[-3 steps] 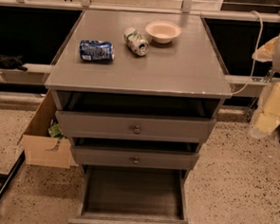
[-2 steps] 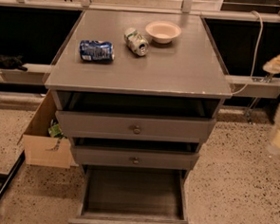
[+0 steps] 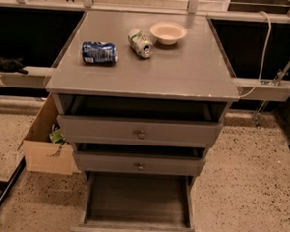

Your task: Close bottom drawer

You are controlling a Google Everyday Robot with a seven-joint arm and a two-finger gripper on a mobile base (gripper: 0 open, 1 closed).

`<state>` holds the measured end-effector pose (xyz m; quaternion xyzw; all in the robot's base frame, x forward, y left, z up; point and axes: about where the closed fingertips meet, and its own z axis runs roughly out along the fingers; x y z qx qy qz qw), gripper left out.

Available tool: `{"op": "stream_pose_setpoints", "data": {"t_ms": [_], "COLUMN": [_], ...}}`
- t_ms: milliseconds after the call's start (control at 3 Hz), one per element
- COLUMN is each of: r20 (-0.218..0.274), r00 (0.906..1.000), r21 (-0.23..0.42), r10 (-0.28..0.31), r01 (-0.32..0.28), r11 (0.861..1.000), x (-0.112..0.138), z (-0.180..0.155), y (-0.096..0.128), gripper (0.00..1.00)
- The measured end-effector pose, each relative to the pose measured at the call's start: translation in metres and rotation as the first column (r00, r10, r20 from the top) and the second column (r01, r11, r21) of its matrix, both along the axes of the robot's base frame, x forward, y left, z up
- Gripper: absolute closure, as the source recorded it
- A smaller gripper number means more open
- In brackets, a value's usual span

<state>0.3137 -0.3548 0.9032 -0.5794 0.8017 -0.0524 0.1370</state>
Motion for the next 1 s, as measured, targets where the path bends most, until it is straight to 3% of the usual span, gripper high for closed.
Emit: {"op": "stream_pose_setpoints", "data": {"t_ms": [333,667,1000], "r20": [0.006,-0.025,-0.031], "r00": [0.9988,0.996,0.9902], "r21": [0.025,0.053,0.051], "r10": [-0.049,-0.086,-0.137], "r01": [0.049,0.087,0.138], "r11": [0.998,0.995,0.989], "x": [-0.05,-0.104,-0.157], "z": [-0.014,-0.024,-0.015], "y": [-0.023,-0.035,-0.053], "gripper": [0.0,0.0,0.0]}}
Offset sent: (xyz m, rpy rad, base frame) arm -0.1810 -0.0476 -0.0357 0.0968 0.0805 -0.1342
